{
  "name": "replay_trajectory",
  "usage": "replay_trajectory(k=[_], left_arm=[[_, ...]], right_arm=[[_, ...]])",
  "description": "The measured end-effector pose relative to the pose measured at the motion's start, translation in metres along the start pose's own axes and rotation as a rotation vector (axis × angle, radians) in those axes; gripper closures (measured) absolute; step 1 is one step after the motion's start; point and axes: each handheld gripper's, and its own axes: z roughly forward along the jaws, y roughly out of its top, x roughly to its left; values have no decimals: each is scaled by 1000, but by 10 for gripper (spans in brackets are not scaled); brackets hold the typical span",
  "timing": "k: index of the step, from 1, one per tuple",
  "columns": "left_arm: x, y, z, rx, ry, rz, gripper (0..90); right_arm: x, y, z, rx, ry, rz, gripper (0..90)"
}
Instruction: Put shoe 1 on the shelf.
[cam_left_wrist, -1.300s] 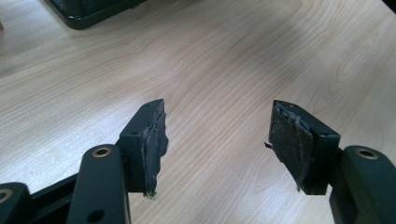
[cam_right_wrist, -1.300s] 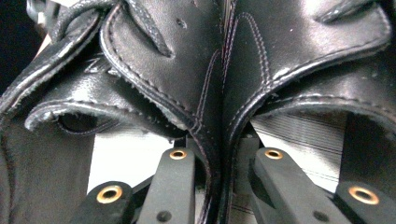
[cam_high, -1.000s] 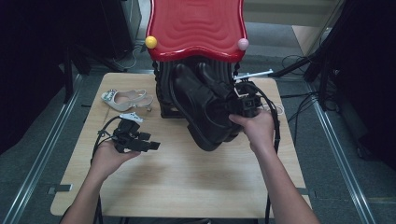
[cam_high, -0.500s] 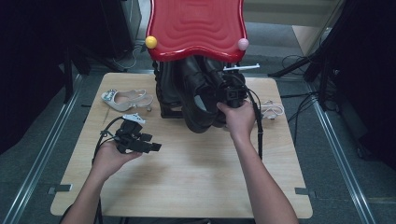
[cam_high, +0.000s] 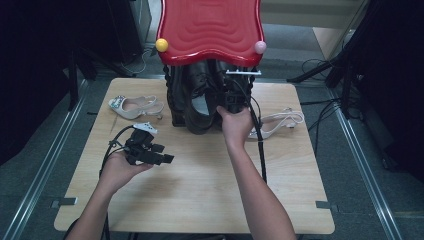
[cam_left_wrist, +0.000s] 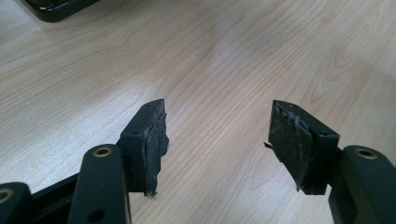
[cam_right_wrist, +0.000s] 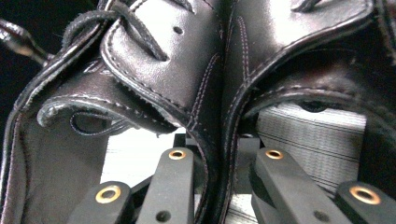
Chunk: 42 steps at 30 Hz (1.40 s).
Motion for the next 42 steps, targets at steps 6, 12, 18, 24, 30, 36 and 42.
replay_trajectory(k=[6,12,18,24,30,36,42], left_arm=[[0,0,0,-1,-4,1,372],[-1,0,0,-4,0,1,375],[0,0,1,-11,-9,-3,380],[0,-1,1,-17,-11,-10,381],[0,0,2,-12,-7,-10,381],[0,0,1,-21,-11,-14,381],[0,0,0,-21,-7,-16,389]], right_arm=[[5,6,8,-18,-36,10,826],[16,7,18,-13,-101,-13,815],[20,9,23,-20,-125,-29,794],[23,7,26,-12,-122,-59,723],[18,9,24,-1,-53,-14,651],[15,9,21,-11,-17,-61,617],[14,8,12,-13,8,-85,604]])
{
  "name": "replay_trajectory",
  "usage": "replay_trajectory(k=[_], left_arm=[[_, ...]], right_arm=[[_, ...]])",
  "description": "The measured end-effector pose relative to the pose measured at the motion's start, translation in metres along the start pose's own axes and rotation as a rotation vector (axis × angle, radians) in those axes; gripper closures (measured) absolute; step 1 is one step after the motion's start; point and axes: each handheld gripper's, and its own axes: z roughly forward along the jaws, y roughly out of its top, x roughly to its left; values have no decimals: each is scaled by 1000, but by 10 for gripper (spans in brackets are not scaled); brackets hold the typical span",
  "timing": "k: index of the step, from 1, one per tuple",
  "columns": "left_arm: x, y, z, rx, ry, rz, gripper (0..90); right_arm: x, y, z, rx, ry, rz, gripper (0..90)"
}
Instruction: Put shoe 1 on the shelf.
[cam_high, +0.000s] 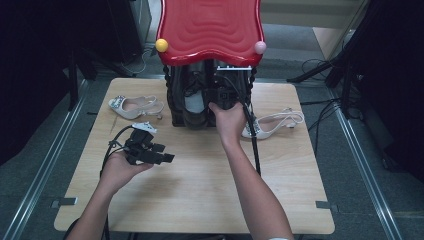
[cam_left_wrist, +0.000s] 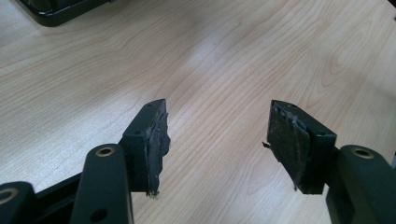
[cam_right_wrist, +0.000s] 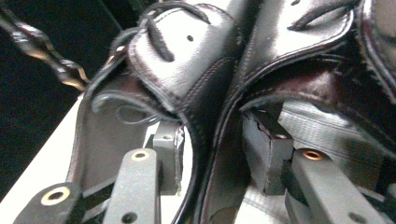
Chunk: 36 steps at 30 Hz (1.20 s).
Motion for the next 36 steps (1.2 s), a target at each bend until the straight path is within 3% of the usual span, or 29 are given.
replay_trajectory(k=[5,9,15,18,28,31,36], left_arm=[[-1,1,-2,-9,-9,-9,444],[-5,2,-6,-30,-28,-10,543],[-13,8,-15,-70,-63,23,634],[-17,15,-20,-91,-57,43,702],[-20,64,-45,-155,-52,120,849],[-19,81,-54,-161,-50,123,895],[-21,109,-70,-168,-41,145,899]], right_arm=[[1,-1,-12,-4,10,-30,591],[0,-4,-22,1,33,-53,588],[-4,-13,-38,13,83,-85,581],[-8,-17,-47,14,118,-115,571],[-15,-31,-74,9,200,-184,571],[-14,-36,-80,19,209,-207,588],[-16,-45,-85,32,242,-220,607]])
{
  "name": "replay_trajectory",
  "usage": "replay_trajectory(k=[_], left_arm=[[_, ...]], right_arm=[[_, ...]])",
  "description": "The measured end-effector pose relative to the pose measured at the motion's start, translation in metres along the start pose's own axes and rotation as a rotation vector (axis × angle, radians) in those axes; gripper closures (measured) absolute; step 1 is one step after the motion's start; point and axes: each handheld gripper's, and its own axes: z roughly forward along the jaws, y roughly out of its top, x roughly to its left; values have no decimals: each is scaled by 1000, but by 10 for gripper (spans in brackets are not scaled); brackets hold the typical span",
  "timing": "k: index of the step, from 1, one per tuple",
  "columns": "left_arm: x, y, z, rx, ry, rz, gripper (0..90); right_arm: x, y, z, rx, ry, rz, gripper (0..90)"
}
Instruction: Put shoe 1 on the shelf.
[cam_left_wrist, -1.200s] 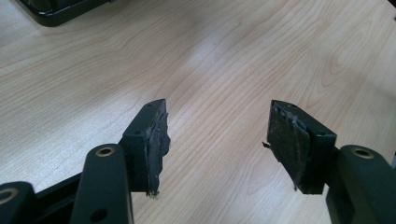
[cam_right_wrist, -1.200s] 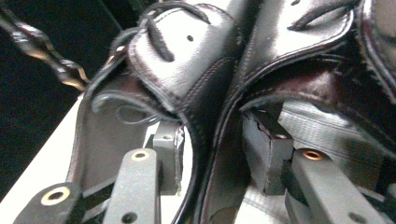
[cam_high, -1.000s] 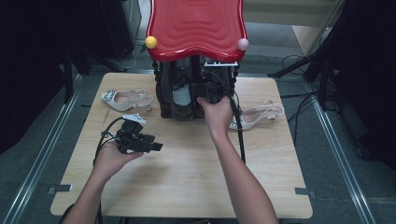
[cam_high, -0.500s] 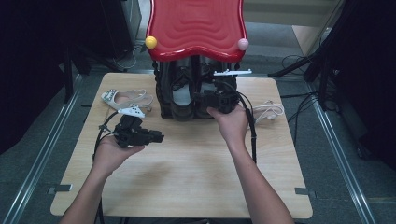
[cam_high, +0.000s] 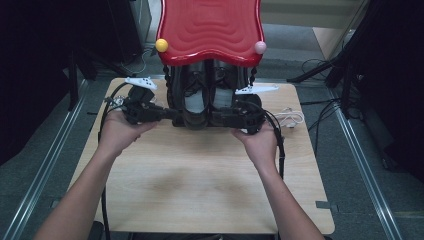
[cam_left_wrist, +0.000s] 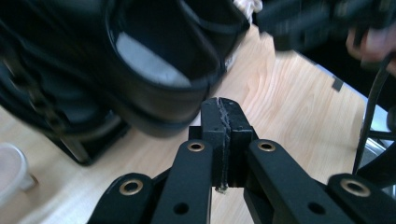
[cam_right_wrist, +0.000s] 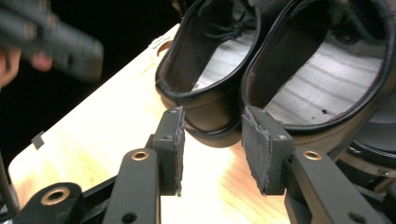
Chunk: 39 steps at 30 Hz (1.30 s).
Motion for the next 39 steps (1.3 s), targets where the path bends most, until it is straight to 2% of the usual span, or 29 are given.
replay_trajectory(k=[4,13,16,20,22,26,27,31,34,39], left_arm=[[1,24,-7,-13,-1,18,899],[-3,81,-10,-35,17,80,899],[-3,102,-10,-45,14,82,899],[-2,127,-6,-53,25,79,898],[-3,138,-2,-49,30,83,899],[-2,159,4,-48,27,102,898],[-1,163,5,-47,23,96,898],[3,178,13,-47,19,86,899],[4,187,20,-40,31,103,899],[8,197,29,-43,43,106,898]], right_arm=[[2,-6,2,22,3,-44,621],[1,-19,9,57,53,-65,695],[-1,-21,11,79,61,-73,748],[-2,-22,11,78,60,-109,796],[-4,-23,11,76,63,-113,830],[-11,-28,15,87,85,-71,888],[-13,-29,17,92,88,-67,895],[-17,-33,23,102,86,-57,900],[-20,-33,26,96,94,-37,900],[-27,-30,28,56,49,-10,900]])
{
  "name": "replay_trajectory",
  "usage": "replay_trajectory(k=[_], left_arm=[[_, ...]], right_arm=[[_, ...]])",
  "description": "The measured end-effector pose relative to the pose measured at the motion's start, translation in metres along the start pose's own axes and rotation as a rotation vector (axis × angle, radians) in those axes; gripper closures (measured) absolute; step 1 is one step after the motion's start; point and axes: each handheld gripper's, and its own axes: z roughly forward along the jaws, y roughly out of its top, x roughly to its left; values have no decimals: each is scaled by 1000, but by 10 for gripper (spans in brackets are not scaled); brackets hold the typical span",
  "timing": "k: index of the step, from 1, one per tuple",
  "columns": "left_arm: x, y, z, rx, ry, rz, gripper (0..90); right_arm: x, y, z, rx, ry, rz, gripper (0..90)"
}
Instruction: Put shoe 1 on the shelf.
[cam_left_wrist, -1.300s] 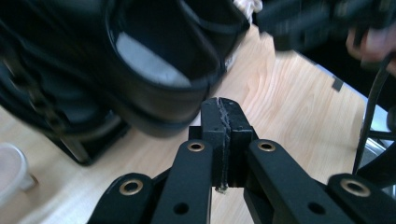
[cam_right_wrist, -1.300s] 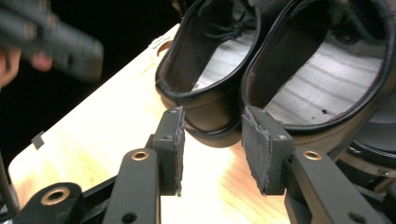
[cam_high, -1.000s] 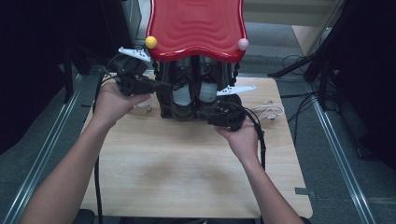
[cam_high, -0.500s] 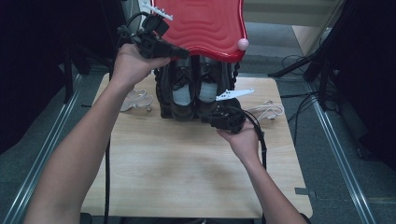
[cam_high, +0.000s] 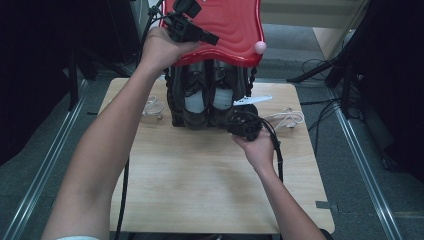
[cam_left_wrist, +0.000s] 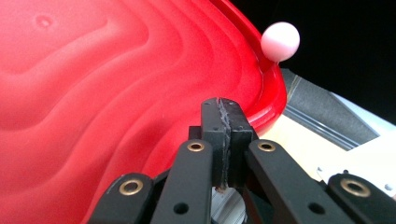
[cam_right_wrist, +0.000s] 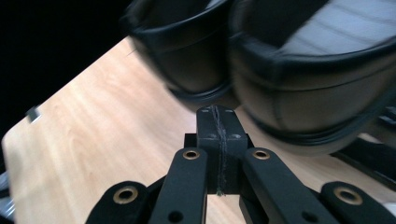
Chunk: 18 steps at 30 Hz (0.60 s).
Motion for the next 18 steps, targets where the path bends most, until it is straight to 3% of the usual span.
replay_trajectory(k=[2,5,9,18], left_arm=[[2,1,3,6,5,6,899],[5,1,9,12,13,0,899],[9,-1,18,25,11,-15,899],[12,-1,25,40,12,-19,899]], right_arm=[[-4,0,0,-12,-10,17,900],[-11,0,0,-21,34,44,900],[-8,1,0,-20,0,4,900],[-11,3,0,-21,13,10,900]])
